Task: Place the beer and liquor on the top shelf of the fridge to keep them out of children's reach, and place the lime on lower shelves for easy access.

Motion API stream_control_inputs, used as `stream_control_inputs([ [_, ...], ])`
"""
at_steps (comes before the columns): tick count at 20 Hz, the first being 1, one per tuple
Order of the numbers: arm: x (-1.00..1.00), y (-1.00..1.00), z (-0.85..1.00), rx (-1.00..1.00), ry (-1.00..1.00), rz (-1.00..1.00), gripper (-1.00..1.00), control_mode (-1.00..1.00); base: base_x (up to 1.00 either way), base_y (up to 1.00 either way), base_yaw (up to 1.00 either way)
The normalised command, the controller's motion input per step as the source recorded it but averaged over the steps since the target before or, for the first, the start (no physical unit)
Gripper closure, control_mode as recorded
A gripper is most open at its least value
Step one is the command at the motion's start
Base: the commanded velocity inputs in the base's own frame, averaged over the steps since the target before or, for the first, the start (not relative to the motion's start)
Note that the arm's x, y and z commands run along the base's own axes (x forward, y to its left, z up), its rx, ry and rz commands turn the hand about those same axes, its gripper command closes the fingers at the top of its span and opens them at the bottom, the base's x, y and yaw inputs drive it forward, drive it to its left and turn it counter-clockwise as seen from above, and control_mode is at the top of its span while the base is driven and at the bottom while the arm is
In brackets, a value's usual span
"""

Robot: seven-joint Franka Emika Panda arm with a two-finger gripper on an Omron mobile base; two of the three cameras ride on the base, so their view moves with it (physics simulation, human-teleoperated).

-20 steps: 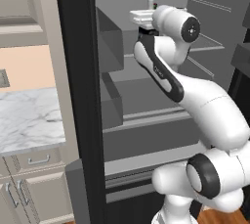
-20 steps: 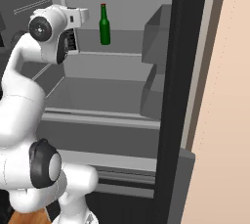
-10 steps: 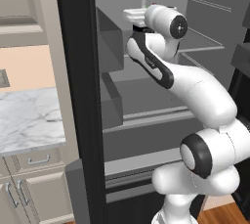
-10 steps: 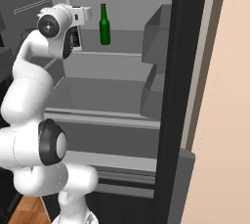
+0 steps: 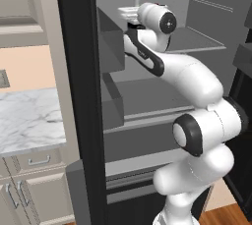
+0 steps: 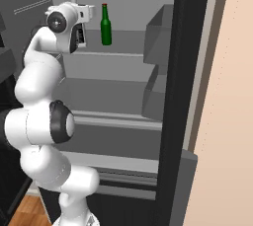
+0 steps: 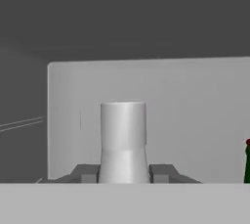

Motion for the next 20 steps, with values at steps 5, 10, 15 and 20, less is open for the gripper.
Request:
stream_control_inputs([
  [5,0.46,0.1,-0.21,0.0,0.0,0.0,1.0,-1.0,0.0,0.0,0.0],
  [10,0.4,0.03,-0.26,0.0,0.0,0.0,1.0,-1.0,0.0,0.0,0.0],
  [15,0.48,0.07,-0.13,0.0,0.01,0.0,1.0,-1.0,0.0,0.0,0.0],
  [20,0.44,0.15,-0.06,0.0,0.01,0.0,1.0,-1.0,0.0,0.0,0.0],
])
